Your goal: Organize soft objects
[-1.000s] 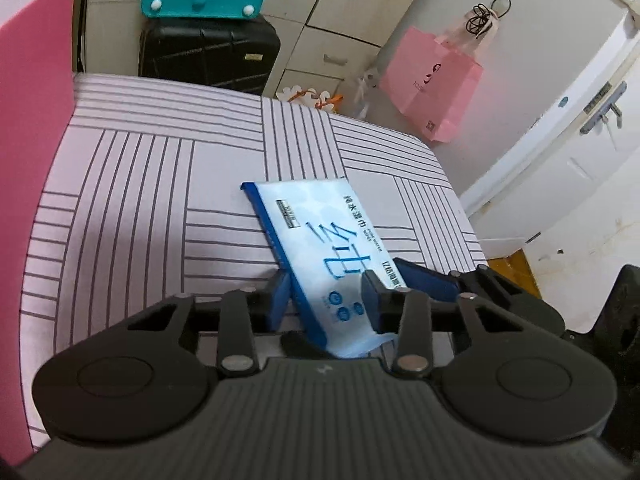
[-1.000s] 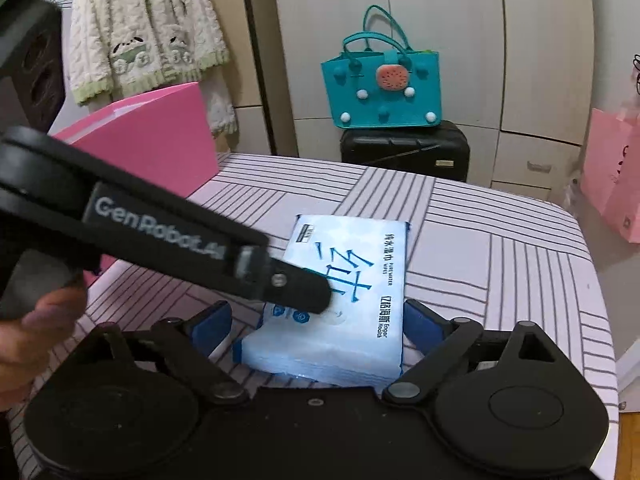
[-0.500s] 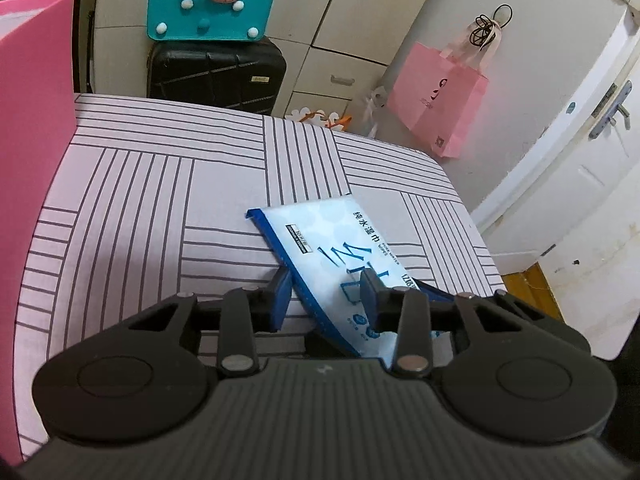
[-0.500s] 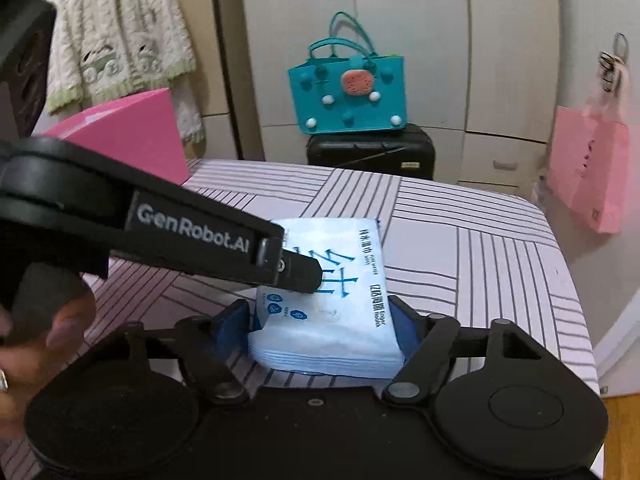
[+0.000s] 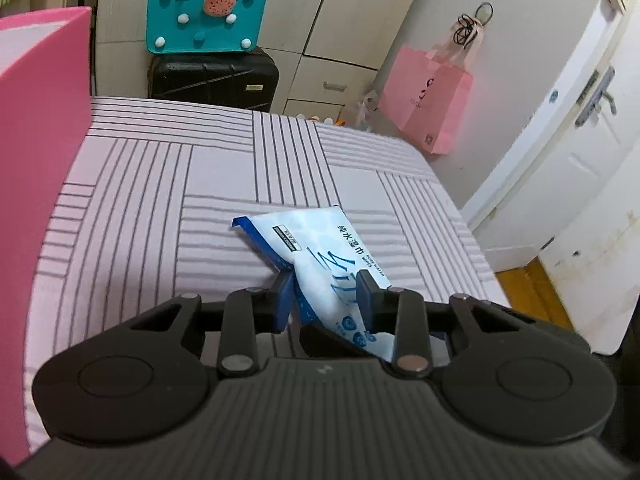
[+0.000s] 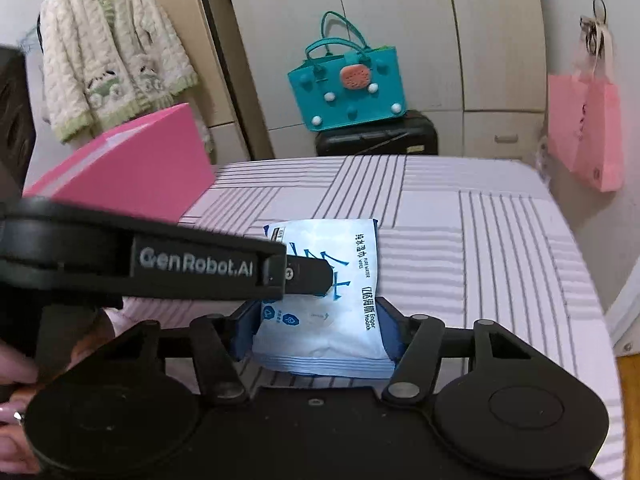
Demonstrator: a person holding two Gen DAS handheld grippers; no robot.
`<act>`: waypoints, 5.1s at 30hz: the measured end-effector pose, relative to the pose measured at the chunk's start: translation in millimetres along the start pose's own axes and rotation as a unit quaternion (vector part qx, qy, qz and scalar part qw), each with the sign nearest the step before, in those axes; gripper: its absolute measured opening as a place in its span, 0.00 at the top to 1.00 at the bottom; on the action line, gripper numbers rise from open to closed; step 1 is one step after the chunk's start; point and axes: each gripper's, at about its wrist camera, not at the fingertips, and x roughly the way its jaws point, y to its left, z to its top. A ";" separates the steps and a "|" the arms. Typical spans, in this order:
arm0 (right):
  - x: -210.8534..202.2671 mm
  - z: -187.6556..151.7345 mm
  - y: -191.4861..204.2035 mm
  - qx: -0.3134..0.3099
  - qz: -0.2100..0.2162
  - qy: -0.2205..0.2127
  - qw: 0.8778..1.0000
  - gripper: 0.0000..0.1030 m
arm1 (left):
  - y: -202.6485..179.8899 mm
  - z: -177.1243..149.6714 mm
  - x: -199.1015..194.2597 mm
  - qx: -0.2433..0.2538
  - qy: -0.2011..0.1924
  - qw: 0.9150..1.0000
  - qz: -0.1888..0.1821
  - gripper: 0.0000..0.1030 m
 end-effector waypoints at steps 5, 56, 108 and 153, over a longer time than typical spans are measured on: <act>-17.2 -13.0 8.1 0.009 0.013 -0.003 1.000 0.37 | -15.3 -16.6 -19.7 0.035 0.000 0.999 0.035 0.69; -149.0 -3.4 159.7 -0.160 0.130 -0.016 0.978 0.37 | 26.8 -62.6 -264.4 0.097 -0.024 0.994 -0.048 0.66; 90.9 129.7 245.1 -0.288 0.040 0.030 0.956 0.39 | 212.0 82.6 -142.0 -0.077 -0.054 0.995 0.045 0.65; -136.3 98.2 177.9 -0.146 0.046 0.022 0.988 0.00 | 59.8 53.8 -272.9 0.087 0.011 0.987 0.132 0.03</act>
